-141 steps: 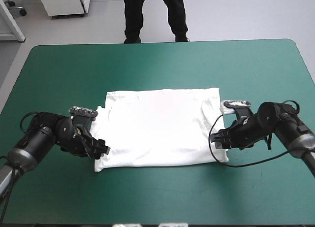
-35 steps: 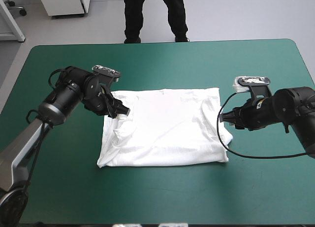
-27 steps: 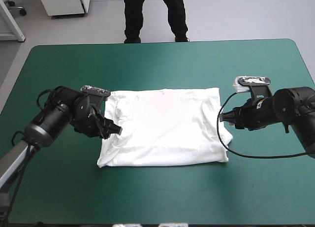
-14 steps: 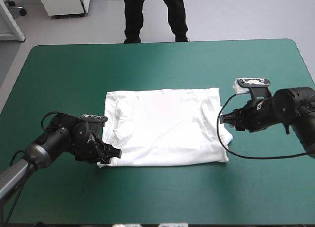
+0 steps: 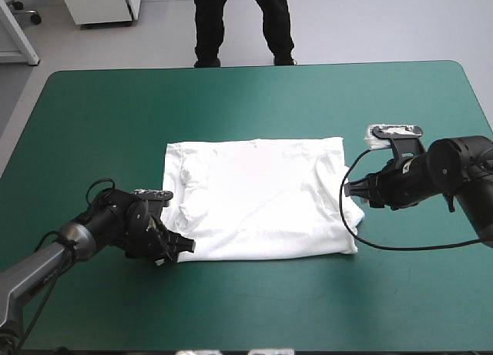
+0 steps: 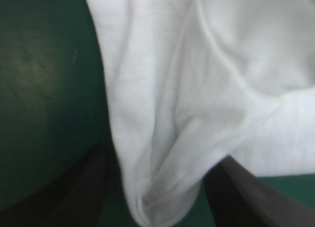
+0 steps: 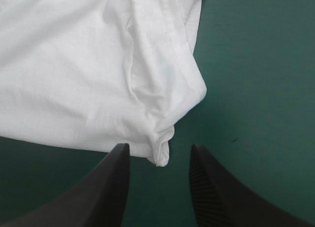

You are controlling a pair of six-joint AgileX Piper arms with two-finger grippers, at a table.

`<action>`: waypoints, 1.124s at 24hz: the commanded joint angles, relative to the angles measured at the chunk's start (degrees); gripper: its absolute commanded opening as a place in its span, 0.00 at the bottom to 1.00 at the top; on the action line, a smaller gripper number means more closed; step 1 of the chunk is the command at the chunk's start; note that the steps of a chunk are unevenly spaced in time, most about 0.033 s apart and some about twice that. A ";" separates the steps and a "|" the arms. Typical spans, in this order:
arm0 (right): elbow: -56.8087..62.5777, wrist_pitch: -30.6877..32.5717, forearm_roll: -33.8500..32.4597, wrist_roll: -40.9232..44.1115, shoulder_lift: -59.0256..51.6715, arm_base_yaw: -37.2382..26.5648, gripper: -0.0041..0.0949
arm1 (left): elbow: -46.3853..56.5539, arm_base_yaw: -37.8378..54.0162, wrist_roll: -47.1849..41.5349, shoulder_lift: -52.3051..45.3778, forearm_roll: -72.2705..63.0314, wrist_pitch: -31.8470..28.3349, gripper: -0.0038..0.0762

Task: Fold the cloth

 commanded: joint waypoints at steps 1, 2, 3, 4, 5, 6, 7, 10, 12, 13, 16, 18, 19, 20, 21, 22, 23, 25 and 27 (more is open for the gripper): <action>-1.91 -0.89 0.07 -0.49 -1.55 -0.30 0.42 | -0.43 0.02 -0.67 0.59 -0.60 -1.87 0.57; -1.91 -0.80 0.07 -0.49 -1.55 -0.30 0.42 | -0.20 0.02 -0.67 1.20 -0.60 -2.47 0.56; -1.91 -0.59 0.07 -0.49 -1.55 -0.30 0.42 | -0.08 0.02 -0.67 1.52 -0.60 -3.20 0.54; -1.91 -0.28 0.07 -0.49 -1.55 -0.30 0.42 | 0.06 0.02 -0.67 1.79 -0.60 -3.60 0.49; -1.91 0.27 0.07 -0.49 -1.55 -0.30 0.42 | 0.06 0.02 -0.79 1.92 -0.85 -3.58 0.43; -1.91 0.92 0.07 -0.49 -1.55 -0.30 0.42 | 0.06 0.02 -0.90 1.92 -0.84 -3.91 0.34; -1.91 1.37 0.07 -0.24 -1.55 -0.30 0.42 | 0.06 0.02 -1.06 1.92 -0.84 -4.33 0.26; -0.95 1.88 0.07 -0.39 -1.55 -0.30 0.44 | 0.06 0.02 -1.06 1.92 -0.84 -4.97 0.04; 0.22 0.78 0.30 -0.78 -1.55 -0.30 0.53 | 0.06 0.02 -1.06 1.92 -0.84 -4.97 0.04; 0.90 -0.14 0.60 -0.78 -1.45 -0.30 0.57 | 0.06 0.02 -1.06 1.92 -0.84 -4.97 0.04; 4.99 -3.09 1.25 -0.67 -0.32 2.07 0.66 | 0.06 0.02 -1.06 1.92 -0.75 -5.32 0.04; 8.75 -6.66 -0.66 1.65 0.81 6.29 0.63 | 0.06 0.02 -1.06 1.92 -0.63 -5.20 0.04; 10.12 -8.93 -2.48 4.06 0.81 7.91 0.63 | 0.06 0.02 -1.06 1.92 -0.63 -5.02 0.04; 12.32 -12.44 -6.47 9.57 0.81 10.42 0.63 | 0.06 0.02 -0.94 1.92 -0.63 -4.79 0.04; 13.40 -13.66 -7.51 11.64 0.81 11.15 0.63 | 0.06 0.02 -0.82 1.92 -0.63 -4.79 0.04; 15.26 -15.24 -7.65 12.93 1.04 11.56 0.63 | 0.06 0.02 -0.82 1.92 -0.63 -4.79 0.04; 16.10 -15.49 -7.65 13.32 1.45 11.66 0.63 | 0.06 0.02 -0.82 1.92 -0.63 -4.79 0.04; 18.25 -16.97 -7.51 13.59 3.63 11.66 0.60 | 0.06 0.02 -0.68 1.92 -0.63 -4.95 0.04; 18.97 -18.74 -6.94 13.59 6.12 11.66 0.57 | 0.06 0.02 -0.68 1.92 -0.63 -5.18 0.04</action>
